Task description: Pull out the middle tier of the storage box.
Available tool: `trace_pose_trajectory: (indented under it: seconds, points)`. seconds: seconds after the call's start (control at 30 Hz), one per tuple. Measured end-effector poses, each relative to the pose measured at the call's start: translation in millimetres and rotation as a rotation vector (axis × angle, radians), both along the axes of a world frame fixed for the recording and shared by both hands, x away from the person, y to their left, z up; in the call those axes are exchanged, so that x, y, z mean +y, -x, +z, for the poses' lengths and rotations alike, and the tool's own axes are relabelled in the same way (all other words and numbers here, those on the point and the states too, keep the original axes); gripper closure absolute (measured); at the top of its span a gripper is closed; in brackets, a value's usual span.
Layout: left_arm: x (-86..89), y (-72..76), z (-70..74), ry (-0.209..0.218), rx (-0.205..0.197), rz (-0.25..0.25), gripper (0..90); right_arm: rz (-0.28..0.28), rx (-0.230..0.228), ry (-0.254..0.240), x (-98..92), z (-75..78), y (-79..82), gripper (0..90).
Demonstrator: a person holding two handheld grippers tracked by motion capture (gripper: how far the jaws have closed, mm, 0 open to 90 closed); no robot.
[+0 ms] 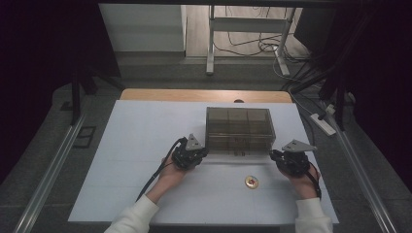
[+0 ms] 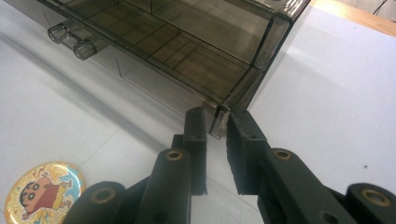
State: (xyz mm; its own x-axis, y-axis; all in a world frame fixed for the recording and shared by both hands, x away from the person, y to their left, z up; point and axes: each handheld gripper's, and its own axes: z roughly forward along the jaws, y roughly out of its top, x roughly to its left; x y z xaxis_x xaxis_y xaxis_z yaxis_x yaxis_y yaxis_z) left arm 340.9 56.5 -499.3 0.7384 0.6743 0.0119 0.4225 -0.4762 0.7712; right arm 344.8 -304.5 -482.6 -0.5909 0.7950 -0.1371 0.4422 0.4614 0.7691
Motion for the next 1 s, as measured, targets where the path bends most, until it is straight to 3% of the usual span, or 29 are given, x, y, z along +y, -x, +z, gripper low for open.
trace_pose_trajectory:
  seconds: [1.0]
  points:
    - [-1.6, 5.1, 0.3, -0.012, -0.005, -0.013, 83.3, -0.003, 0.001, 0.006, -0.7, -0.7, 5.7, 78.0]
